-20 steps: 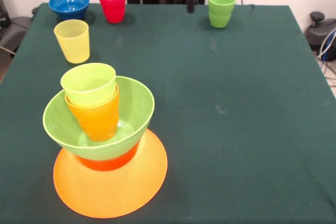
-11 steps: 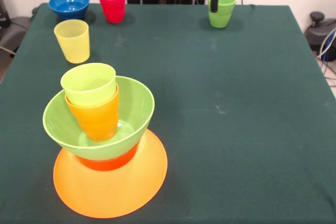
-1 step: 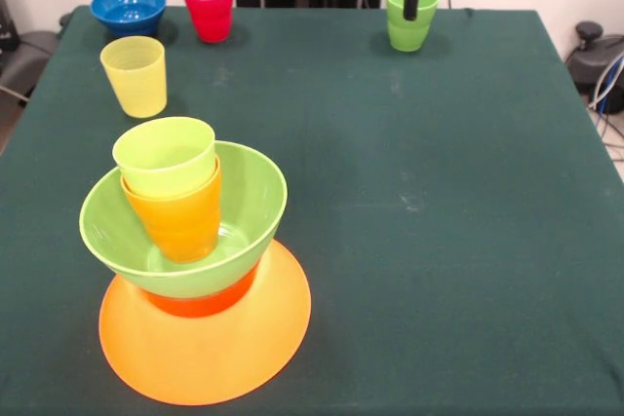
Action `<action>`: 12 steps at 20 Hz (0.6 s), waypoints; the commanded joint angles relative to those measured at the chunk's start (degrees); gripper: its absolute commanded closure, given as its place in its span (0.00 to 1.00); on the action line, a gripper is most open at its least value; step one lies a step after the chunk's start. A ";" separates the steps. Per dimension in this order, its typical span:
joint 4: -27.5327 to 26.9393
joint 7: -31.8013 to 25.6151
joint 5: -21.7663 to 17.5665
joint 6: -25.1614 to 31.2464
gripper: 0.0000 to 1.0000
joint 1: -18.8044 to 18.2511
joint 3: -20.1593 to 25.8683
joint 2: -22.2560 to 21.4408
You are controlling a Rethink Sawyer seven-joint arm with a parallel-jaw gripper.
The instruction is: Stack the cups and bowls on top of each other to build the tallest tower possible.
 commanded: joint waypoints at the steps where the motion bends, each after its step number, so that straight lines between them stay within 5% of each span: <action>1: 2.66 10.25 2.68 -5.94 0.00 -0.47 3.04 3.95; 12: 3.81 12.35 4.16 -5.94 0.00 2.38 1.77 3.54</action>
